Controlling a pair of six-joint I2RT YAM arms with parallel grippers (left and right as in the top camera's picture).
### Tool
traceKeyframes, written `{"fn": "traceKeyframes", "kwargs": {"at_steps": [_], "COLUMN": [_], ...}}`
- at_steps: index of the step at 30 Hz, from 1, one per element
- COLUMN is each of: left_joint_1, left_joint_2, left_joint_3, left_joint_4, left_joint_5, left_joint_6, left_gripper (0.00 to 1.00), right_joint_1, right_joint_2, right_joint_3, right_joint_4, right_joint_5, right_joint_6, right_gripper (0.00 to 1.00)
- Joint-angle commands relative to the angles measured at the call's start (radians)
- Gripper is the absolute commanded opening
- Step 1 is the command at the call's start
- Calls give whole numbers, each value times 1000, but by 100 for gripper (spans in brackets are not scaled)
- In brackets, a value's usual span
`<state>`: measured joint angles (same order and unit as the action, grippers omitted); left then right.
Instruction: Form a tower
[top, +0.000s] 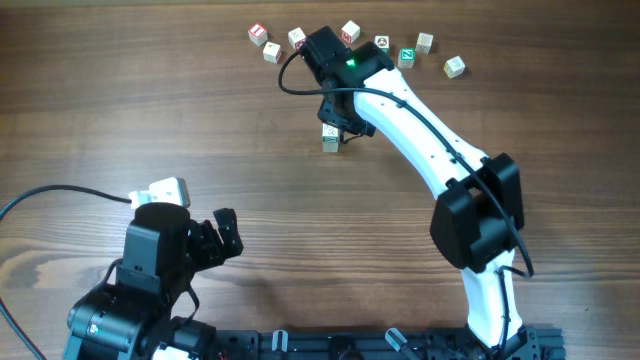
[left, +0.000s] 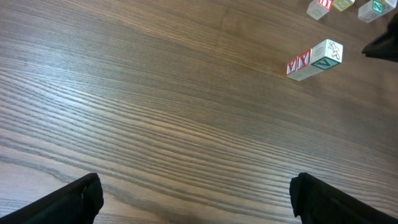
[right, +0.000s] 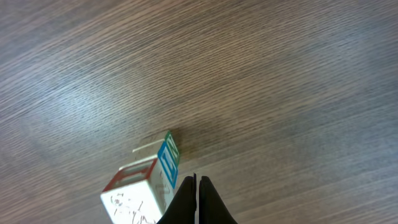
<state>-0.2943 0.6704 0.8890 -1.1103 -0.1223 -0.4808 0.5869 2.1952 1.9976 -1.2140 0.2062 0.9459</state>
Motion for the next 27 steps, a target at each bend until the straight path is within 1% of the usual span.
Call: {"fn": "traceKeyframes", "kwargs": {"at_steps": [1, 7, 16, 18, 27], "left_joint_1": [3, 3, 3, 3, 3], "left_joint_2": [-2, -2, -2, -2, -2], "left_joint_3": [-2, -2, -2, -2, -2], "left_joint_4": [2, 2, 2, 2, 2], "left_joint_5": [-9, -9, -9, -9, -9], "left_joint_6": [2, 2, 2, 2, 2], "left_gripper": [100, 100, 100, 100, 100], "right_joint_1": [-11, -15, -15, -15, -15], "right_joint_2": [40, 47, 47, 47, 47], "right_joint_3": [-10, -10, -10, -10, -10], "right_joint_4": [7, 50, 66, 79, 80], "right_joint_5": [-15, -32, -58, -77, -84], "right_joint_6": [9, -30, -56, -81, -83], "right_gripper": [4, 5, 4, 4, 4]}}
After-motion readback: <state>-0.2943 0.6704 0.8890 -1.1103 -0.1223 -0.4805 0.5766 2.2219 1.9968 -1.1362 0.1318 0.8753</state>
